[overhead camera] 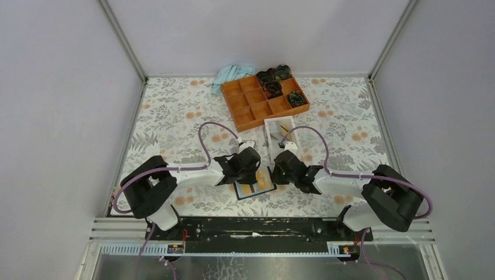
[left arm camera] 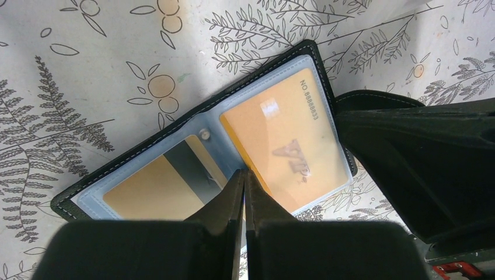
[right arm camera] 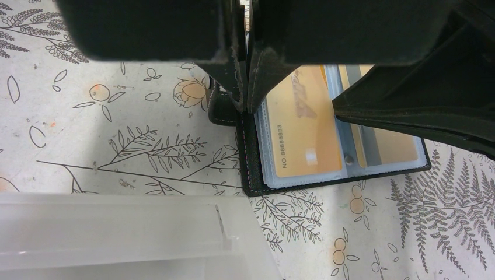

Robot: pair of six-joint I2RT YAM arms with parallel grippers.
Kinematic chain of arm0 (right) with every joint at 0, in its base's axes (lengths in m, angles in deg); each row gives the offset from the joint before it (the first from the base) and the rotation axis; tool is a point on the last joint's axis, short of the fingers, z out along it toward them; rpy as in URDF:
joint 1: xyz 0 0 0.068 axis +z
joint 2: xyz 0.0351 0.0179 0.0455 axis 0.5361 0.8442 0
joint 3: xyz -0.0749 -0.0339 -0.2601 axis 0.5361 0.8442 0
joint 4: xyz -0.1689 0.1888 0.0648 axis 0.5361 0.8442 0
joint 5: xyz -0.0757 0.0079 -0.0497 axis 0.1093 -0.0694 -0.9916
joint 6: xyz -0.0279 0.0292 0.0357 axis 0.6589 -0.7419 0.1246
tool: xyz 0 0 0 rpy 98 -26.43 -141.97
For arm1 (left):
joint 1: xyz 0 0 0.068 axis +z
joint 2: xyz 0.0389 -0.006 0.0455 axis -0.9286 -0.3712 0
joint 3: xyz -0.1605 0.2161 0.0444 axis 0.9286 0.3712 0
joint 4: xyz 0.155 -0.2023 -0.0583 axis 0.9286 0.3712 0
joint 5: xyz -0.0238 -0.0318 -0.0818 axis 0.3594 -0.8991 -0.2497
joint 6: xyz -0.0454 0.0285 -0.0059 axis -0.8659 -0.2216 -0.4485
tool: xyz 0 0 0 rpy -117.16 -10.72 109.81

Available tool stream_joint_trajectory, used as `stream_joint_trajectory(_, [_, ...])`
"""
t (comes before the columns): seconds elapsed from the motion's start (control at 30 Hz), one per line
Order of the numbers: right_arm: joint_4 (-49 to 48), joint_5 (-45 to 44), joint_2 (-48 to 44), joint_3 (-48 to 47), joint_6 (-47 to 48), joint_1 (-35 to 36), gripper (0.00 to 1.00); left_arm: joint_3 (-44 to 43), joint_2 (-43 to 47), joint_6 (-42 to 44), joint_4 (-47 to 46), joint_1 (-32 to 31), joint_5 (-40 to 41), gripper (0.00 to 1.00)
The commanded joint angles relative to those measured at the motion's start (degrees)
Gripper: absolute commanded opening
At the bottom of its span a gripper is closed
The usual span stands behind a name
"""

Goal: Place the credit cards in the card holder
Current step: Insert the credit card into the card holder, then turn over the card slot in the card holder.

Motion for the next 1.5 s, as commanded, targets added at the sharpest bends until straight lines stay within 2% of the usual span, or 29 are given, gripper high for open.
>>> stream_joint_trajectory(0.0, [3.61, -0.48, 1.24, 0.93, 0.60, 0.28, 0.00, -1.47, -0.20, 0.16, -2.30, -0.80, 0.28, 0.05])
stream_joint_trajectory(0.23, [5.54, -3.30, -0.75, 1.16, 0.82, 0.23, 0.01, 0.68, 5.55, -0.39, 0.81, -0.81, 2.49, 0.06])
stream_joint_trajectory(0.37, [6.47, -4.56, -2.25, 1.06, 1.28, 0.22, 0.07, 2.08, 9.77, -1.02, 2.68, -0.86, 4.29, 0.07])
stream_joint_trajectory(0.43, [6.81, -4.84, -2.79, 0.95, 1.57, 0.22, 0.16, 2.74, 11.54, -1.23, 3.41, -0.89, 4.83, 0.08])
stream_joint_trajectory(0.57, [6.99, -4.93, -3.61, 0.80, 1.88, 0.23, 0.23, 4.95, 13.64, -2.29, 3.92, -1.09, 5.16, 0.10])
stream_joint_trajectory(0.93, [7.15, -4.95, -4.89, 0.49, 2.32, 0.23, 0.26, 10.36, 14.47, -5.34, 1.86, -3.35, 5.34, 0.10])
stream_joint_trajectory(1.47, [11.52, -7.67, -8.06, -2.41, 4.52, 0.17, 0.27, 10.41, 10.51, -5.47, -0.21, -4.16, 4.42, 0.10])
